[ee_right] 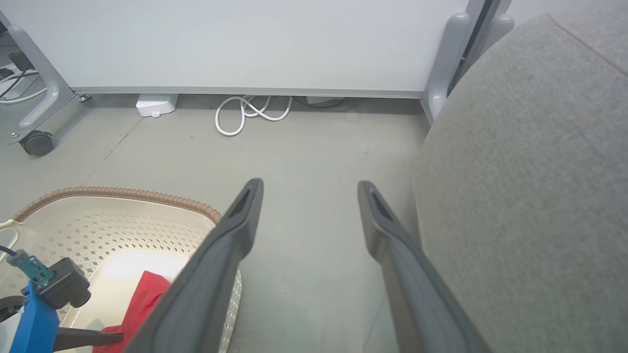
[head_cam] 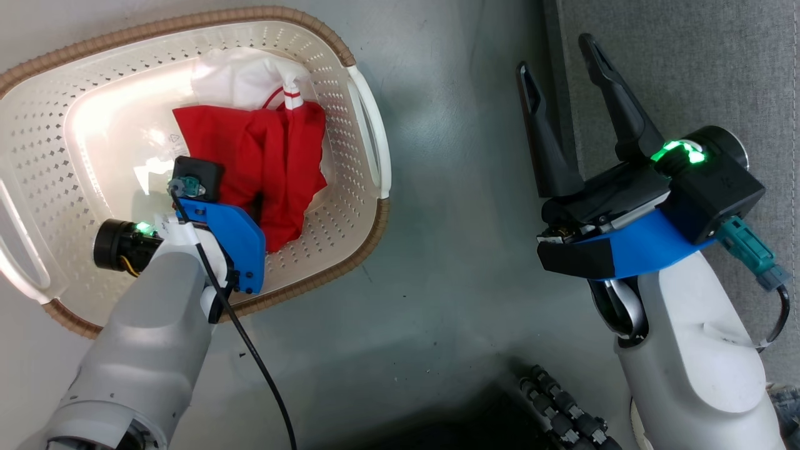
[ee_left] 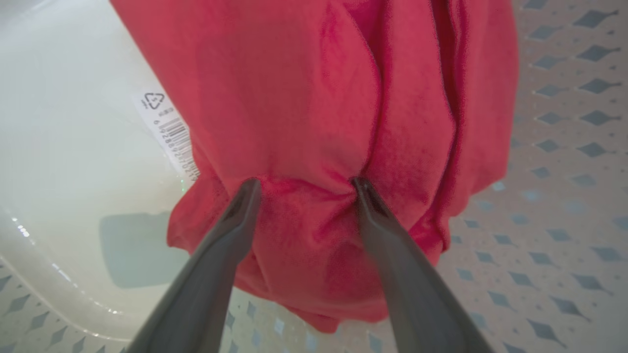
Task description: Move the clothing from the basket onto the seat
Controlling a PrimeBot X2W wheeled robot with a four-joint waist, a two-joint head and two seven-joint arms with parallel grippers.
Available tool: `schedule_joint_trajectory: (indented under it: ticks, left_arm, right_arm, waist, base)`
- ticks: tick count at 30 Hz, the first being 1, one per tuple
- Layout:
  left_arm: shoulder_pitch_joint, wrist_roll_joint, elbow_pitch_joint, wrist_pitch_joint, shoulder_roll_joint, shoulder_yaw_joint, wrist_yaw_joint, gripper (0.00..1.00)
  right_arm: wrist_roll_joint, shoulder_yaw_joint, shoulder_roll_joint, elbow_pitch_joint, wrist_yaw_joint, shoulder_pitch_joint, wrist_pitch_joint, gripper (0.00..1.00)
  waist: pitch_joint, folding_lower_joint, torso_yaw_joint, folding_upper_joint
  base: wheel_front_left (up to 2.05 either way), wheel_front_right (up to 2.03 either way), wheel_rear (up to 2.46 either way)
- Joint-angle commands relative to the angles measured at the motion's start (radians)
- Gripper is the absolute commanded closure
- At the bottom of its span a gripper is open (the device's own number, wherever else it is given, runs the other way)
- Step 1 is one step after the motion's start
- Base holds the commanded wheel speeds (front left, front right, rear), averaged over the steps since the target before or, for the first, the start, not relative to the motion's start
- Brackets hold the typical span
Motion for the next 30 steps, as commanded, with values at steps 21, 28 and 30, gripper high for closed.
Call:
schedule_joint_trajectory:
  ticks: [21,28,30]
  left_arm:
    - [-0.031,-0.015,0.066,0.006,0.021,0.002,0.097,0.12]
    - [-0.031,-0.032,0.071,0.039,0.022,-0.001,0.062,1.0]
    - [-0.033,-0.033,0.072,0.042,0.02,-0.004,0.058,1.0]
  right_arm:
    - [0.012,0.011,0.001,-0.004,0.0,-0.013,0.003,0.0]
    - [0.011,0.011,0.001,-0.002,0.0,-0.018,0.004,0.0]
    - [0.012,0.012,0.001,-0.001,0.0,-0.019,0.003,0.0]
  waist:
    - [0.022,0.0,-0.001,0.0001]
    - [0.024,0.0,-0.003,0.0001]
    - [0.022,0.0,-0.003,0.0001]
  base:
    - [0.0,0.0,0.0]
    - [0.0,0.0,0.0]
    - [0.0,0.0,0.0]
